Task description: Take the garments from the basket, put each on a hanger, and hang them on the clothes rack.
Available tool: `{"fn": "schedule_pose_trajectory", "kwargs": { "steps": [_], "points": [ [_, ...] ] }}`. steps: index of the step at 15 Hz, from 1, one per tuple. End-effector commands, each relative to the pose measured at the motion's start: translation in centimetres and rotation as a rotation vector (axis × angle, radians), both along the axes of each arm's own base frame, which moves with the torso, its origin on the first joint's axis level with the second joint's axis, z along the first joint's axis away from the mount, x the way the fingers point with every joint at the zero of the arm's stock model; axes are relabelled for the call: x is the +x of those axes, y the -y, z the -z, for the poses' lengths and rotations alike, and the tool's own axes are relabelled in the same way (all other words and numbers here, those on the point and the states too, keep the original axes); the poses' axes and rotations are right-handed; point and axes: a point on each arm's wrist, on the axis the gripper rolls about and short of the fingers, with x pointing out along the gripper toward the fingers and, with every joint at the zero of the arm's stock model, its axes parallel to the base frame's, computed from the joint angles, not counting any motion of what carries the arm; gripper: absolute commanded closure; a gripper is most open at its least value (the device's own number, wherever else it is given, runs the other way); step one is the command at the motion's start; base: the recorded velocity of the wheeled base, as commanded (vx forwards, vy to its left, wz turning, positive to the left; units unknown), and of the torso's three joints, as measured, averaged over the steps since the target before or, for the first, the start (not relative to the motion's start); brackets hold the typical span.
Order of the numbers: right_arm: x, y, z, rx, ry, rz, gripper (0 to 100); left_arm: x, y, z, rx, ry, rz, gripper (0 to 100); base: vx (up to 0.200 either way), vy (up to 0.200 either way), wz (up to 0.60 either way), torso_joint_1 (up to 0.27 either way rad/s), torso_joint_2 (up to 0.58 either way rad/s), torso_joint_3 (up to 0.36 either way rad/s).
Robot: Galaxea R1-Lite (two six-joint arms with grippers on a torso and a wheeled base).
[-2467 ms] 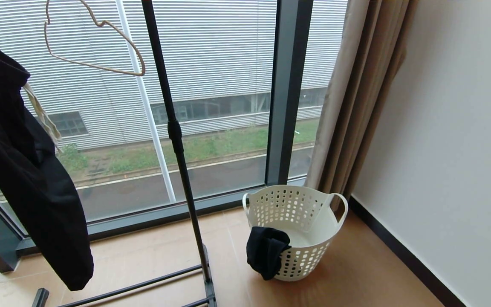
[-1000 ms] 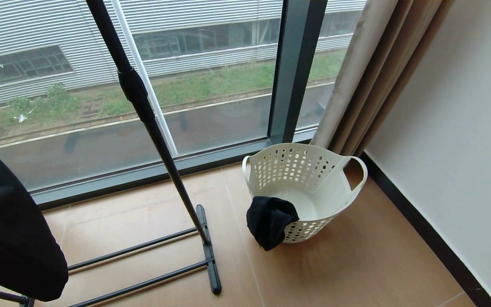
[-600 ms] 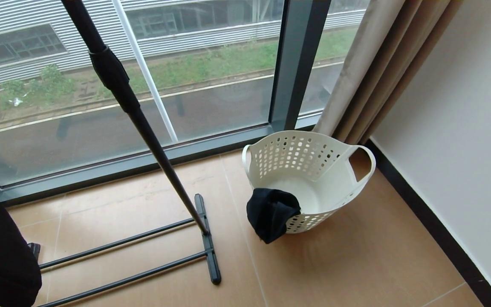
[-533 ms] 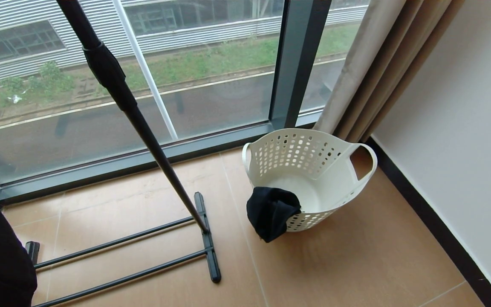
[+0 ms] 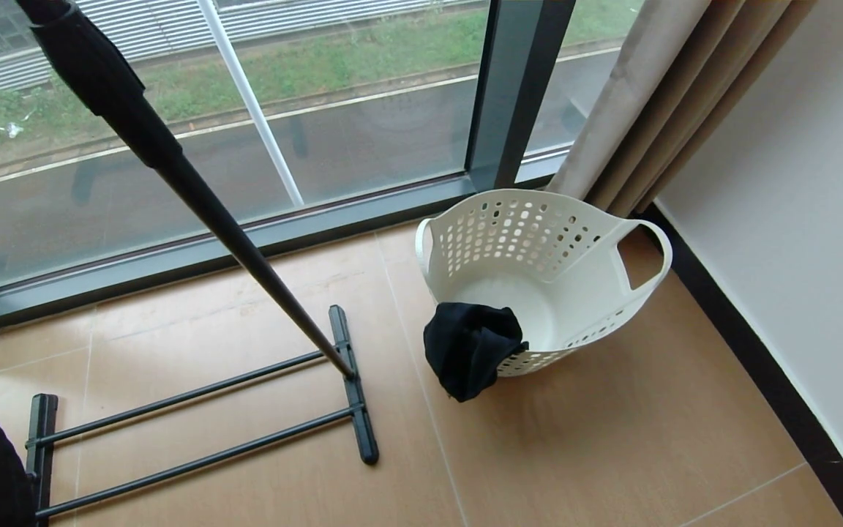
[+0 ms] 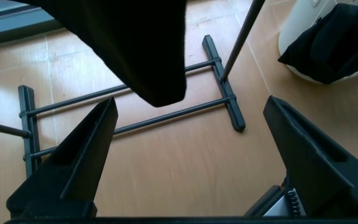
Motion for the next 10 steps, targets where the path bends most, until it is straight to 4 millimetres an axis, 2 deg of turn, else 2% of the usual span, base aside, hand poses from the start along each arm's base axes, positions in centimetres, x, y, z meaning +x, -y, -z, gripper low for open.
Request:
{"fn": "schedule_pose_trajectory", "kwargs": {
  "steps": [1, 3, 6, 7, 10],
  "points": [
    [0.0, 0.0, 0.0, -0.002, -0.004, -0.001, 0, 0.0, 0.0, 0.0, 0.000, 0.000, -0.003, 0, 0.000, 0.000, 0.00, 0.002, 0.01, -0.198],
    [0.3, 0.0, -0.1, -0.002, -0.051, -0.005, 0, 0.0, 0.0, 0.0, 0.006, -0.001, -0.001, 0, 0.000, 0.000, 0.00, 0.005, 0.00, -0.178],
    [2.2, -0.1, -0.8, -0.004, -0.255, -0.064, 0, 0.0, 0.0, 0.0, 0.006, -0.001, -0.001, 0, 0.000, 0.000, 0.00, 0.001, 0.00, -0.032],
    [3.7, -0.3, -2.2, 0.008, -0.332, -0.159, 0, 0.0, 0.0, 0.0, 0.000, -0.001, -0.001, 0, 0.000, 0.000, 0.00, 0.000, 0.00, 0.000],
    [6.6, -0.9, -4.0, 0.014, -0.368, -0.276, 0, 0.0, 0.0, 0.0, -0.029, 0.002, -0.005, 0, 0.000, 0.000, 0.00, 0.000, 0.00, 0.000]
  ]
}}
